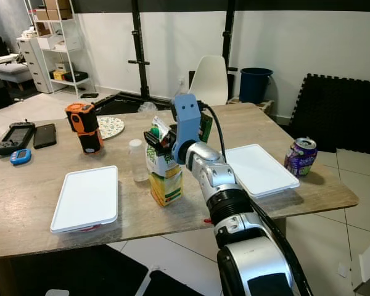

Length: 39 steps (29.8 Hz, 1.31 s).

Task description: Restocking fridge

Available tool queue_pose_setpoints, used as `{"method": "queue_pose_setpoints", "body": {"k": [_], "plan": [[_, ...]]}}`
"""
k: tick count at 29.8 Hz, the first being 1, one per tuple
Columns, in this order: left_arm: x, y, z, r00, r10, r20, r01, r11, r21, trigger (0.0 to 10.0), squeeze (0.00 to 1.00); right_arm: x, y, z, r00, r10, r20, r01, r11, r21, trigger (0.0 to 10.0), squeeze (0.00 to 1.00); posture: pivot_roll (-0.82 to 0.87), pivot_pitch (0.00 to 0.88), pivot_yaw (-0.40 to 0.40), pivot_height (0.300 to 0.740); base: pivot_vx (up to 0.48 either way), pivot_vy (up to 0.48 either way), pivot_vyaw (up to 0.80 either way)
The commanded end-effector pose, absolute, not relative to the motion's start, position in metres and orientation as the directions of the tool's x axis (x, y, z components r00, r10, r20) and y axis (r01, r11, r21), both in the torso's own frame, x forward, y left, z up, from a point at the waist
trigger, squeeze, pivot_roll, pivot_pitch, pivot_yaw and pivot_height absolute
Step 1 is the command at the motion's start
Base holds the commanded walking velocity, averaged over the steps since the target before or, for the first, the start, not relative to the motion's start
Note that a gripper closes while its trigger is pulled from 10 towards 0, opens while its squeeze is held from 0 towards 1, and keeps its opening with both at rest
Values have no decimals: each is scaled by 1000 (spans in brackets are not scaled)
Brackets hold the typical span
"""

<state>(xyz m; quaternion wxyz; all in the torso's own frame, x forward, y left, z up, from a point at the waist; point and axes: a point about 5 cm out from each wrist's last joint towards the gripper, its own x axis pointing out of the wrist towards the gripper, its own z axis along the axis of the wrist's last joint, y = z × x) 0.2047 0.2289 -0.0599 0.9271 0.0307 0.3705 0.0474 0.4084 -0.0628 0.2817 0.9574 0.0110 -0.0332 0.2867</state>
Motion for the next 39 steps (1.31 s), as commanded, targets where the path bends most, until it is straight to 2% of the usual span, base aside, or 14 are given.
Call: {"method": "queue_pose_setpoints", "body": {"k": [1,6,10,12,18,19,23,24,28,29,30,34,35,39], "plan": [[201,231,-62,706,116,-698,-66,993,98,10000,0,408,-56,287,826,558,83,-559,829,-17,10000,0,-104,118,30,740,0,0,0],[200,231,-62,705,119,-700,-71,993,97,10000,0,408,-54,283,824,562,74,-563,826,-1,0,0,-103,118,29,740,0,0,0],[199,232,-63,701,127,-701,-81,992,99,10000,0,409,-53,284,826,558,81,-560,828,2,0,0,-102,120,32,740,0,0,0],[198,232,-63,702,121,-702,-72,993,99,10000,0,409,-53,285,826,556,86,-559,829,1,10000,0,-104,120,31,740,0,0,0],[197,233,-63,701,120,-703,-72,993,98,10000,0,409,-52,287,826,556,96,-560,828,17,10000,0,-106,118,29,740,0,0,0],[197,233,-64,701,121,-702,-73,993,98,10000,0,409,-51,288,825,557,99,-561,827,24,0,0,-106,116,29,740,0,0,0],[197,233,-64,701,120,-703,-74,993,96,10000,0,409,-51,288,824,557,102,-561,827,21,1961,0,-107,113,27,740,0,0,0],[196,232,-64,700,120,-704,-74,993,96,10000,0,409,-51,289,824,556,103,-561,828,14,10000,0,-107,113,27,740,0,0,0],[196,232,-64,700,118,-704,-71,993,96,10000,0,409,-51,291,820,559,119,-566,824,26,10000,0,-107,106,25,740,0,0,0],[196,233,-64,700,121,-704,-74,993,97,10000,0,409,-51,292,818,562,126,-570,821,36,7647,0,-107,106,25,740,0,0,0],[196,233,-64,699,122,-704,-76,992,97,10000,0,409,-51,291,816,564,129,-573,818,51,0,0,-103,101,27,740,0,0,0],[195,233,-64,699,122,-705,-76,992,96,10000,0,409,-51,292,814,566,133,-576,816,53,0,0,-103,100,32,740,0,0,0],[196,234,-64,698,120,-706,-69,993,101,10000,0,408,-51,295,812,567,142,-578,815,53,9608,0,-109,96,32,740,0,0,0],[196,234,-64,699,122,-704,-70,992,102,10000,0,408,-51,297,809,568,150,-581,812,59,10000,0,-109,96,38,740,0,0,0]]}}
